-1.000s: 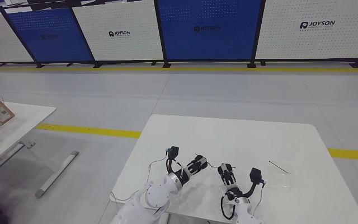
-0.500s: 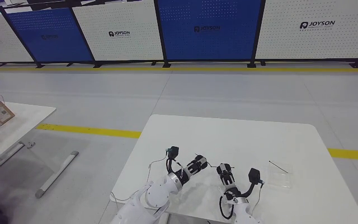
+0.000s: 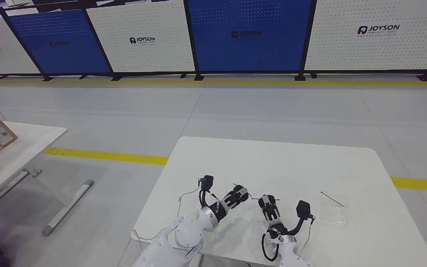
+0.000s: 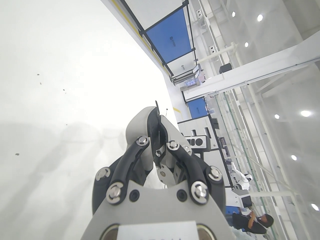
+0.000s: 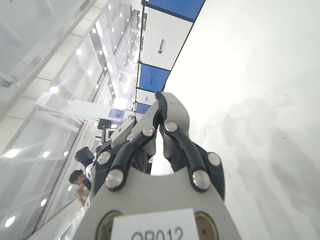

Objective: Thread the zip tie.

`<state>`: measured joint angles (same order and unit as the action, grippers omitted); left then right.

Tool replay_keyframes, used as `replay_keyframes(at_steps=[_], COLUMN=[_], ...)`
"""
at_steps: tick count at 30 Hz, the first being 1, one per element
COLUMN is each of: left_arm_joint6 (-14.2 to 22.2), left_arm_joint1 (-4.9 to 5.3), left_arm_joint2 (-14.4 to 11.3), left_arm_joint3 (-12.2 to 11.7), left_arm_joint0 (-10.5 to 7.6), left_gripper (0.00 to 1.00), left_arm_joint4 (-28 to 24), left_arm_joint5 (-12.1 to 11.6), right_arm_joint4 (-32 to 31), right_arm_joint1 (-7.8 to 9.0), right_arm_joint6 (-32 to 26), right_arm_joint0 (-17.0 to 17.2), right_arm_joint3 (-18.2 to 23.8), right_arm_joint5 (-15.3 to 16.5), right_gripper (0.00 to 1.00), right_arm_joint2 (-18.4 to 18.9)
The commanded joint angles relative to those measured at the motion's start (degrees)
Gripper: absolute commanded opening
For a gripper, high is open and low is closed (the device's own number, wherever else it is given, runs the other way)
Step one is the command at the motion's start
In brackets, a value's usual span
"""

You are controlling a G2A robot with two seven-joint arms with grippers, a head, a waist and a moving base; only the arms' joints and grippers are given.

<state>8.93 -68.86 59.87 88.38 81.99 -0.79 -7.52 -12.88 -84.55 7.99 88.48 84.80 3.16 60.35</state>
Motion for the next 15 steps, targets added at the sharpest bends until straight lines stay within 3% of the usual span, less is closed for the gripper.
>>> replay_keyframes(at_steps=[1, 15], left_arm_joint6=[-0.35, -0.80], left_arm_joint1=[-0.09, -0.22], left_arm_joint2=[-0.01, -0.25], left_arm_joint3=[0.04, 0.09], left_arm_joint0=[0.06, 0.15], left_gripper=[0.00, 0.00], left_arm_joint4=[-0.79, -1.47], left_arm_joint5=[-0.14, -0.19], right_arm_joint4=[0.00, 0.09], right_arm_joint1=[0.00, 0.02], right_arm_joint6=[0.00, -0.30], right_arm_joint0=[0.00, 0.00], right_arm_joint3=[0.00, 0.27], right_arm_joint5=[0.00, -0.02], right_gripper=[0.00, 0.00], right_arm_joint2=[0.00, 0.16])
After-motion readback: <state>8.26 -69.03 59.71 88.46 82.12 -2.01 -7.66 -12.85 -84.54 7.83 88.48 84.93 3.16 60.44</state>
